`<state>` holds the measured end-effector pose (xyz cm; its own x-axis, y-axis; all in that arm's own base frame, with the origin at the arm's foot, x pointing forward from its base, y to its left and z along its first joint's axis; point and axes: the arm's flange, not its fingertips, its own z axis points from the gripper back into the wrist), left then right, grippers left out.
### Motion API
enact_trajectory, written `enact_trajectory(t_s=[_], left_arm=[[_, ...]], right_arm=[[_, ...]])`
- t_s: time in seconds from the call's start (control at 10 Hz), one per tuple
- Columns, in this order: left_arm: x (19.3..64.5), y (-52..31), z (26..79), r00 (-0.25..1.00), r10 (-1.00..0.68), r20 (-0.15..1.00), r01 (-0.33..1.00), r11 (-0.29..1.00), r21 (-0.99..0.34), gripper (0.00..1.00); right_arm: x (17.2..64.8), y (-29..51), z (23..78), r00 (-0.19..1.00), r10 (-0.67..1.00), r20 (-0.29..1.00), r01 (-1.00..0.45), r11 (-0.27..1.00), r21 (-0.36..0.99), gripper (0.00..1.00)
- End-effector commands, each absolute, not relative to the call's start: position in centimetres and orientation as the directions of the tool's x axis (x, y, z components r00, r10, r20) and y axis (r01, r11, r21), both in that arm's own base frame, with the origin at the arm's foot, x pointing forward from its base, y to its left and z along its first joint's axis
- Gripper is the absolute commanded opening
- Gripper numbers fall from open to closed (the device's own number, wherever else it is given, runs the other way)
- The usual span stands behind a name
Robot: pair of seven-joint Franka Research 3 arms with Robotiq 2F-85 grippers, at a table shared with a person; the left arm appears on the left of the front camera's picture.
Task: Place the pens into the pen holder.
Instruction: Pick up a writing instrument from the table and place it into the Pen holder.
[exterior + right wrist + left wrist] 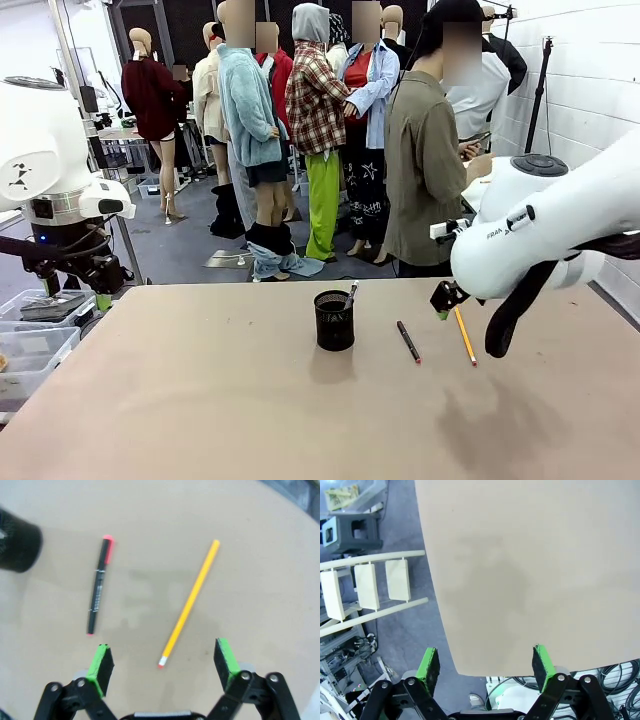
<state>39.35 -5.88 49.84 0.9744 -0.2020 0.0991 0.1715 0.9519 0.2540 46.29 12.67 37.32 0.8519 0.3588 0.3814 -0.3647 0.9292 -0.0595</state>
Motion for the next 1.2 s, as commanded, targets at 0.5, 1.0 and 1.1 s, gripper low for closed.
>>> enact_trajectory(t_s=[0.5, 1.0, 1.1], left_arm=[[39.2, -5.8, 50.0, 0.977, -0.194, 0.093, 0.163, 0.949, 0.271, 0.96], [39.2, -5.8, 50.0, 0.977, -0.194, 0.093, 0.163, 0.949, 0.271, 0.96], [39.2, -5.8, 50.0, 0.977, -0.194, 0.093, 0.163, 0.949, 0.271, 0.96]], right_arm=[[51.3, 13.3, 33.1, 0.961, 0.22, 0.169, -0.217, 0.976, -0.037, 1.0], [52.4, 12.0, 30.3, 0.975, 0.18, 0.132, -0.182, 0.983, 0.0, 1.0], [52.5, 11.8, 30.0, 0.976, 0.178, 0.124, -0.18, 0.984, 0.004, 1.0]])
